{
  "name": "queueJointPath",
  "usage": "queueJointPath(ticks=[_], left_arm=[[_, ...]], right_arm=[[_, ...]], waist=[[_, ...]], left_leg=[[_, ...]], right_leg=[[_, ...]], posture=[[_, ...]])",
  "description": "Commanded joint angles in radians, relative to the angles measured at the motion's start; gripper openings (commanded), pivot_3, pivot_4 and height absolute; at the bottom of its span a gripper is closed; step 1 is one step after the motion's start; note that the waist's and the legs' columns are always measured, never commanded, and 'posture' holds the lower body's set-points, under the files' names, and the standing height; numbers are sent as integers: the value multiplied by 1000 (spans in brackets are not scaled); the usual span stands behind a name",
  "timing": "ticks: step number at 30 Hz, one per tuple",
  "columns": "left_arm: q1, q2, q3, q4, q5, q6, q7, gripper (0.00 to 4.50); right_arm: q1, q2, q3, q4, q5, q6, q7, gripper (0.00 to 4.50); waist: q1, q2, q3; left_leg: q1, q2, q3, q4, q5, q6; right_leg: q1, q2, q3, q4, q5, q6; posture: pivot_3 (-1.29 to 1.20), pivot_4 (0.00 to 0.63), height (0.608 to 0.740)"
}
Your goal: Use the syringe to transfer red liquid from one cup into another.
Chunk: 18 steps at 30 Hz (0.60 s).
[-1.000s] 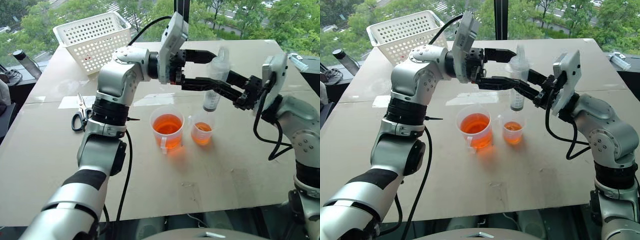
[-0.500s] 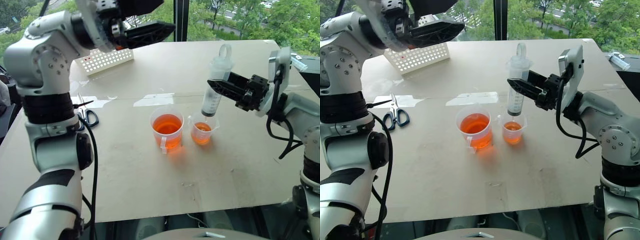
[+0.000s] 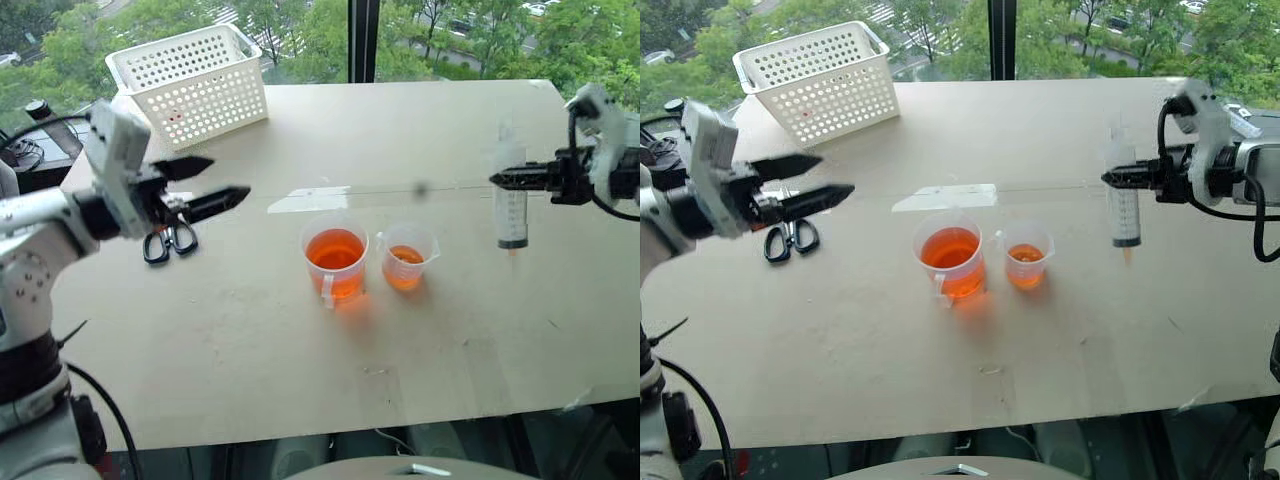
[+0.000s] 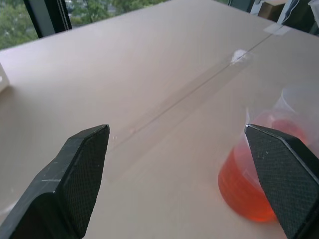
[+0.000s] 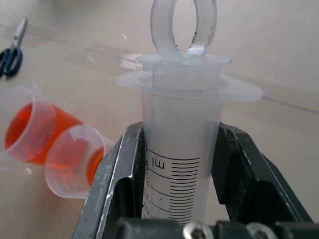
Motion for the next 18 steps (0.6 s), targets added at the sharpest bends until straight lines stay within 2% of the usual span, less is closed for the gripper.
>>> queueJointPath(ticks=[1, 5, 7, 8, 9, 11, 13, 14, 18], left_arm=[[94, -15, 64, -76, 11, -48, 36, 4417], [291, -21, 23, -113, 101, -190, 14, 4417], [357, -43, 17, -135, 101, -229, 10, 4417], [379, -55, 13, -144, 99, -245, 9, 4500], [395, -63, 8, -152, 100, -259, 13, 4500], [433, -83, -2, -169, 109, -293, 19, 4500], [462, -99, -13, -174, 131, -326, 39, 4500], [471, -104, -12, -175, 133, -332, 46, 4500], [492, -163, -7, -204, 105, -356, 80, 4500]], right_arm=[[16, 1, 109, 4, -110, -23, 61, 1437], [24, 55, 188, 33, -207, -69, 113, 1437], [33, 78, 210, 42, -251, -107, 141, 1437], [38, 90, 213, 50, -274, -128, 147, 2227], [42, 100, 210, 59, -292, -143, 152, 2447], [55, 120, 183, 73, -320, -199, 169, 3199], [63, 110, 151, 75, -332, -227, 204, 4173], [68, 104, 140, 69, -334, -232, 217, 4468], [266, 75, -57, -100, -261, -437, 387, 4468]], waist=[[3, 0, 0], [3, 0, 0], [3, 0, 0], [3, 0, 0], [5, 0, 0], [7, 0, 0], [7, 1, 0], [6, 0, 0], [17, 0, -1]], left_leg=[[0, 0, 0, 0, 0, 0], [0, 0, 0, 0, 0, 0], [0, 0, 0, -1, 0, 0], [0, 0, 0, -2, 0, 0], [0, 0, 0, -2, 0, 0], [0, 0, 0, -2, 0, 0], [0, 0, 0, -3, 0, 0], [0, 0, 0, -3, 0, 0], [0, 0, -1, -4, -1, 0]], right_leg=[[0, 0, 0, 0, 0, 0], [0, -1, 0, 0, 0, 0], [0, -1, 0, -1, 0, 0], [0, -1, 0, -1, 0, 0], [0, -1, 0, -1, 0, 0], [0, -2, -1, -1, 0, 0], [0, -3, -1, -1, 0, 0], [0, -3, -1, -1, 0, 0], [0, -3, -2, -2, 0, 0]], posture=[[0, 150, 740], [0, 150, 740], [0, 150, 740], [0, 150, 740], [0, 150, 740], [0, 150, 740], [0, 150, 740], [0, 150, 740], [0, 150, 740]])
